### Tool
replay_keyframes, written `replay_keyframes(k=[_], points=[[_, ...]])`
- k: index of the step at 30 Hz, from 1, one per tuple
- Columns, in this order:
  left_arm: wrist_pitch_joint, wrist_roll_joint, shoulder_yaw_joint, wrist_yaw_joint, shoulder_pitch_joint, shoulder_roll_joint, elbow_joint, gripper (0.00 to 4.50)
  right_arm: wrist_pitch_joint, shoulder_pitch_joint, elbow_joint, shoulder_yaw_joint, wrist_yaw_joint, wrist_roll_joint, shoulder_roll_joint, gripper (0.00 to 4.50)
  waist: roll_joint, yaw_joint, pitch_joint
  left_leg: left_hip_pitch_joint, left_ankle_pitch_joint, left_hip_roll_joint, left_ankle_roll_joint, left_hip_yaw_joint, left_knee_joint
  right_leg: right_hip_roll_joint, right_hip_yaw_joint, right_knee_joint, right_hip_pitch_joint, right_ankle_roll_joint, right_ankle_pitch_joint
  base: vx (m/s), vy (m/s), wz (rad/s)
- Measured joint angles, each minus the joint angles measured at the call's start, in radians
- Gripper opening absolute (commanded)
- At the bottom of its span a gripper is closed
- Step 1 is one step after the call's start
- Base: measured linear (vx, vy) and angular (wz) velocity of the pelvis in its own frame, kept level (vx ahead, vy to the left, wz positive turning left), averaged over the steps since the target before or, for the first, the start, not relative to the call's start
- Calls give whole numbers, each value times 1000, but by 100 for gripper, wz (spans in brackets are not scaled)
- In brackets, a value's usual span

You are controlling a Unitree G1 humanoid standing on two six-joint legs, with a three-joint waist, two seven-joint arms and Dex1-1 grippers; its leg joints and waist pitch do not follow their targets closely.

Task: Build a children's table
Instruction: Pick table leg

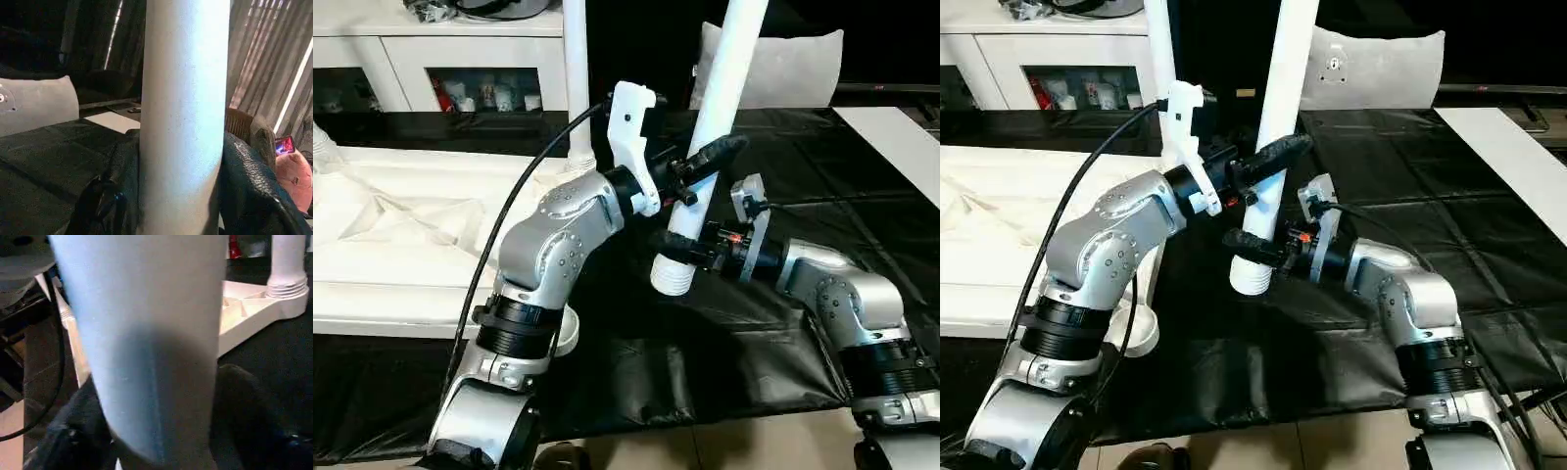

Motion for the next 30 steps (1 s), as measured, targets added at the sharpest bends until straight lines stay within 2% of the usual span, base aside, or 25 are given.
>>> replay_keyframes(k=[7, 8, 17, 19, 26, 30], points=[[0, 2, 0, 0, 0, 0, 0, 179, 0, 0, 1, 0, 14, 1, 1, 238, 0, -1, 0, 0, 0, 0, 0, 0, 0, 0, 0, 0, 0, 0, 0, 0, 0, 0], [0, 3, 0, 1, 0, 0, 0, 179, 0, 0, 0, 1, 18, 1, 1, 217, 0, 0, 0, 0, 0, 0, 0, 0, 0, 0, 0, 0, 0, 0, 0, 0, 0, 0], [5, 3, 0, 1, 0, -2, 2, 179, -1, 0, -1, 3, 23, -5, 3, 199, 0, -1, 0, 0, 0, 0, 0, 0, 0, 0, 0, 0, 0, 0, 0, 0, 0, 0], [13, 1, 1, 1, 0, -3, 2, 235, -1, 0, -1, 3, 23, -7, 5, 198, 0, -1, 0, 0, 0, 0, 0, 0, 0, 0, 0, 0, 0, 0, 0, 0, 0, 0], [35, -33, 0, -37, 3, -3, -42, 289, -36, -26, 14, -3, -7, -7, 42, 198, 0, -2, 0, 0, 0, 0, 0, 0, 0, 0, 0, 1, 0, 0, 0, 0, 0, 0], [38, -53, -15, -102, 37, 13, -106, 320, -42, -41, 35, -79, -39, 6, 35, 194, 0, 2, 0, 0, 0, 0, 0, 0, 0, 0, 0, 0, 0, 0, 0, 0, 0, 0]])
